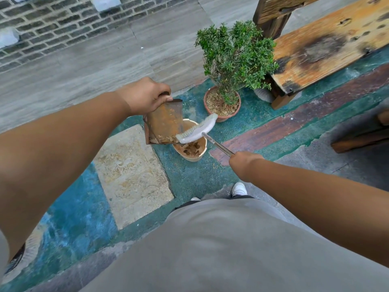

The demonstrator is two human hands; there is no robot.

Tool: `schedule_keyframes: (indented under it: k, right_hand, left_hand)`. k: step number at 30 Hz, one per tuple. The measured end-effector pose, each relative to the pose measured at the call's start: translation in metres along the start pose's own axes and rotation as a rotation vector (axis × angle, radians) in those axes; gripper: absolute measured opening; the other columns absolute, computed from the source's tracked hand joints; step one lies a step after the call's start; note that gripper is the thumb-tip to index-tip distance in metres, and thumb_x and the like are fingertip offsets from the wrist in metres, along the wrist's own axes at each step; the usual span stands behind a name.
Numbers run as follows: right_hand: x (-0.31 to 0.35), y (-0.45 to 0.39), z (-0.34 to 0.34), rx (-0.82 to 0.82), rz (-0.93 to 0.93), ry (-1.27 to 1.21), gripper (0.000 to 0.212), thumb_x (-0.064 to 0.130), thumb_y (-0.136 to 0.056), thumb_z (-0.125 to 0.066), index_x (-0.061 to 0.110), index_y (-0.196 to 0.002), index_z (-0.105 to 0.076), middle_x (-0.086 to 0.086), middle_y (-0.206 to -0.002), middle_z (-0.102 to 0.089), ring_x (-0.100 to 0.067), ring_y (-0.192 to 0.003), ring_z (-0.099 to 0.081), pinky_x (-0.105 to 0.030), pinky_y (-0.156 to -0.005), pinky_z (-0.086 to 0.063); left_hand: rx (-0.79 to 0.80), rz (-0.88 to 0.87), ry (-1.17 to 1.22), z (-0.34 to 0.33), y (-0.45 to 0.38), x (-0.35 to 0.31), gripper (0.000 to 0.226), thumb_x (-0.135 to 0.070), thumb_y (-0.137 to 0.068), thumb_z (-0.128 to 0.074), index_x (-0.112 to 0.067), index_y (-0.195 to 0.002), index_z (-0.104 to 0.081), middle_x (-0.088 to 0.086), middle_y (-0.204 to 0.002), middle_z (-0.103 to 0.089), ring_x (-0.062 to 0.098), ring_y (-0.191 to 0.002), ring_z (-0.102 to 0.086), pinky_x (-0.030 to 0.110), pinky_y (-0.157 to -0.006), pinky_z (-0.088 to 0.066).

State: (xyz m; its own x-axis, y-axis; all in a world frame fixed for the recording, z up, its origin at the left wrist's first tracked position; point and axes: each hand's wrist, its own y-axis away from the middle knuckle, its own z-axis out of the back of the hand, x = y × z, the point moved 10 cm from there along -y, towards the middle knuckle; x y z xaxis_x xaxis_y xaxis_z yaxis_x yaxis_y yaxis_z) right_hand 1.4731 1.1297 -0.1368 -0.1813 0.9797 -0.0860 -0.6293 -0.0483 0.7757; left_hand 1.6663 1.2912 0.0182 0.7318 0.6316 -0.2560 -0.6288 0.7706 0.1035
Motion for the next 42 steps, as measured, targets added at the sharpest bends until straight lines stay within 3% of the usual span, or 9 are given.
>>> schedule_keyframes:
  k: [7, 12, 18, 22, 25, 30, 33, 38, 42]
  right_hand:
    - [0.011, 0.004, 0.026, -0.023, 0.050, 0.053, 0.032, -0.001, -0.087, -0.052, 0.005, -0.118, -0.057, -0.012, -0.107, -0.062, -0.025, -0.078, -0.055, -0.032, -0.063, -0.048]
    - [0.036, 0.002, 0.049, -0.091, 0.095, 0.085, 0.033, 0.000, -0.087, -0.053, 0.006, -0.120, -0.055, -0.009, -0.098, -0.059, -0.028, -0.086, -0.060, -0.035, -0.065, -0.050]
    - [0.058, -0.007, 0.042, -0.049, 0.078, 0.016, 0.037, -0.004, -0.086, -0.056, 0.003, -0.123, -0.056, -0.012, -0.116, -0.063, -0.031, -0.103, -0.062, -0.038, -0.072, -0.049]
    - [0.050, -0.007, 0.033, -0.048, 0.058, 0.013, 0.038, -0.002, -0.087, -0.055, 0.005, -0.124, -0.056, -0.011, -0.118, -0.061, -0.031, -0.104, -0.061, -0.039, -0.075, -0.049]
    - [0.044, -0.004, 0.023, -0.043, 0.072, 0.014, 0.037, -0.001, -0.090, -0.052, 0.003, -0.126, -0.054, -0.011, -0.113, -0.062, -0.028, -0.090, -0.060, -0.037, -0.072, -0.051]
    - [0.031, 0.002, 0.010, -0.033, 0.070, 0.012, 0.035, 0.001, -0.091, -0.050, 0.006, -0.126, -0.054, -0.010, -0.117, -0.061, -0.030, -0.102, -0.061, -0.041, -0.078, -0.054]
    - [0.018, 0.005, 0.002, -0.023, 0.043, 0.008, 0.037, 0.000, -0.091, -0.049, 0.003, -0.127, -0.052, -0.013, -0.118, -0.059, -0.031, -0.102, -0.061, -0.039, -0.074, -0.051]
    - [-0.002, 0.009, -0.016, 0.001, -0.014, -0.012, 0.035, -0.002, -0.089, -0.050, 0.004, -0.123, -0.056, -0.014, -0.117, -0.061, -0.031, -0.101, -0.062, -0.039, -0.075, -0.052]
    - [-0.009, 0.010, -0.024, -0.001, -0.035, -0.036, 0.035, -0.003, -0.088, -0.050, 0.005, -0.121, -0.057, -0.013, -0.115, -0.062, -0.030, -0.099, -0.062, -0.039, -0.074, -0.053]
  left_hand:
    - [0.013, 0.009, -0.005, -0.001, -0.002, -0.001, 0.027, -0.029, -0.096, -0.047, -0.006, -0.097, -0.060, 0.016, -0.068, -0.062, 0.024, -0.060, -0.048, 0.034, -0.058, -0.044]
    - [0.026, -0.037, -0.035, 0.000, -0.002, -0.013, 0.027, -0.029, -0.096, -0.048, -0.005, -0.096, -0.060, 0.018, -0.067, -0.060, 0.024, -0.057, -0.046, 0.033, -0.055, -0.041]
    - [0.061, -0.035, -0.034, -0.002, -0.006, -0.015, 0.026, -0.026, -0.097, -0.047, -0.003, -0.097, -0.059, 0.020, -0.069, -0.061, 0.032, -0.062, -0.055, 0.041, -0.059, -0.048]
    - [0.020, -0.008, -0.024, 0.002, -0.007, -0.007, 0.024, -0.024, -0.096, -0.049, -0.004, -0.098, -0.061, 0.019, -0.070, -0.062, 0.023, -0.062, -0.047, 0.032, -0.058, -0.040]
    - [0.004, -0.014, -0.011, 0.003, -0.007, -0.005, 0.021, -0.023, -0.096, -0.050, -0.004, -0.096, -0.061, 0.016, -0.068, -0.061, 0.022, -0.060, -0.045, 0.029, -0.058, -0.035]
    - [0.021, -0.051, 0.025, 0.001, -0.011, -0.017, 0.020, -0.022, -0.095, -0.051, -0.005, -0.096, -0.062, 0.010, -0.066, -0.058, 0.022, -0.059, -0.048, 0.033, -0.059, -0.043]
    - [0.037, -0.048, 0.008, -0.004, -0.013, -0.024, 0.021, -0.024, -0.096, -0.050, -0.007, -0.096, -0.061, 0.008, -0.066, -0.055, 0.022, -0.059, -0.045, 0.030, -0.059, -0.038]
    - [0.103, -0.043, 0.006, -0.012, -0.017, -0.034, 0.023, -0.029, -0.097, -0.047, -0.010, -0.096, -0.059, 0.004, -0.064, -0.051, 0.025, -0.060, -0.049, 0.036, -0.059, -0.046]
    - [0.110, -0.051, 0.000, -0.012, -0.016, -0.037, 0.024, -0.029, -0.097, -0.047, -0.009, -0.095, -0.058, 0.002, -0.063, -0.049, 0.025, -0.058, -0.048, 0.032, -0.057, -0.042]
